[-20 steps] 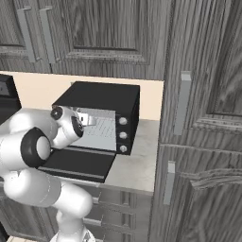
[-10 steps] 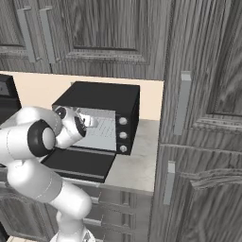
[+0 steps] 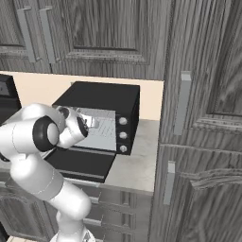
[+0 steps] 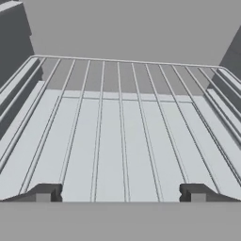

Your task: Pick up the bagel from the plate, place it on the toaster oven rack, close the door, and set the timer.

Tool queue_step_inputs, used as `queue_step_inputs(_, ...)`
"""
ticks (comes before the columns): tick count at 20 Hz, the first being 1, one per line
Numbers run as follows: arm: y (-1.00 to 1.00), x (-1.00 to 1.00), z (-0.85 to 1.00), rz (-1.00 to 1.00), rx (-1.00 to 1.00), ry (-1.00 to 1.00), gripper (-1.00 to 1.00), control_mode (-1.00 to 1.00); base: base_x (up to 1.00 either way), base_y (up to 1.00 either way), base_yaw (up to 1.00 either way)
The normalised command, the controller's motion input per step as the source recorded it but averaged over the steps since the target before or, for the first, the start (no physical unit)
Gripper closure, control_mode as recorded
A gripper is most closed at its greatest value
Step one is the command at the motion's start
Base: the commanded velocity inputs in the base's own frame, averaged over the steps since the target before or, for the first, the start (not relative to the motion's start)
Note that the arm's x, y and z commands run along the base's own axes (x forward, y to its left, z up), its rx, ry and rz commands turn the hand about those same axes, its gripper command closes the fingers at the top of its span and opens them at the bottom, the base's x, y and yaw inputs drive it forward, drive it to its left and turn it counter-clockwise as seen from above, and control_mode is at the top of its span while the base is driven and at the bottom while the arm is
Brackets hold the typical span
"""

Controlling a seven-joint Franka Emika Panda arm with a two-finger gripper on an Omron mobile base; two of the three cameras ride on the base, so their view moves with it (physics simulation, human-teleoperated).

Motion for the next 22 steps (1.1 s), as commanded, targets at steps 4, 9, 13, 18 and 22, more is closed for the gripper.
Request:
queue_step_inputs(4, 0.0, 0.08, -0.15, 0.0, 0.02, 0.0, -1.0, -1.0, 0.0, 0.0, 0.0)
queue_step_inputs(9, 0.0, 0.05, -0.15, 0.0, 0.02, 0.0, -1.0, -1.0, 0.0, 0.0, 0.0)
queue_step_inputs(13, 0.0, -0.07, -0.19, 0.0, 0.02, 0.0, -1.0, -1.0, 0.0, 0.0, 0.0)
queue_step_inputs(18, 0.0, -0.31, -0.26, -0.01, 0.01, 0.02, -1.0, -1.0, 0.0, 0.0, 0.0)
queue_step_inputs(22, -0.02, -0.51, -0.24, 0.0, 0.04, 0.05, -1.0, -1.0, 0.0, 0.0, 0.0)
